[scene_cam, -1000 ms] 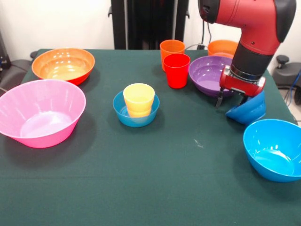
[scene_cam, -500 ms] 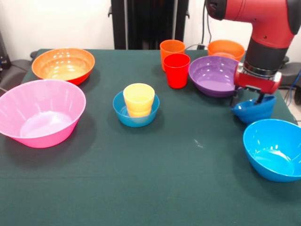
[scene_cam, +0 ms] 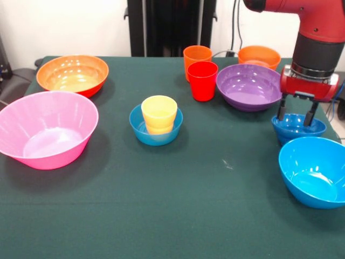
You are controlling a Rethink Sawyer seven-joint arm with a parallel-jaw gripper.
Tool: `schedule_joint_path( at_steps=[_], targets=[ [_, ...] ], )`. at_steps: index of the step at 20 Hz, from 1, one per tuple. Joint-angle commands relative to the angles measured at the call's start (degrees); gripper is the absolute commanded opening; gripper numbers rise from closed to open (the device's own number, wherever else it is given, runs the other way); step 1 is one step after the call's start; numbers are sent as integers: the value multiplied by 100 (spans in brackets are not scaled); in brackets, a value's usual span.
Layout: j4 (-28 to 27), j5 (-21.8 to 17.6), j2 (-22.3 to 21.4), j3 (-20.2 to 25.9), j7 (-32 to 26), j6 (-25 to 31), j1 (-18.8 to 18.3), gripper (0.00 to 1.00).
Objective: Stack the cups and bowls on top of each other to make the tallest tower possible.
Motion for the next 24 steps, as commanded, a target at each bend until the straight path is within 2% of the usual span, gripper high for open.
schedule_joint_path(
  at_steps=[1, 7, 11, 24],
  targets=[
    [154, 99, 61, 665, 847, -111, -65, 100],
    [-59, 72, 273, 233, 965, -24, 174, 100],
    [-71, 70, 202, -41, 1036, 227, 367, 100],
    [-38, 2, 166, -129, 834, 64, 211, 100]
  ],
)
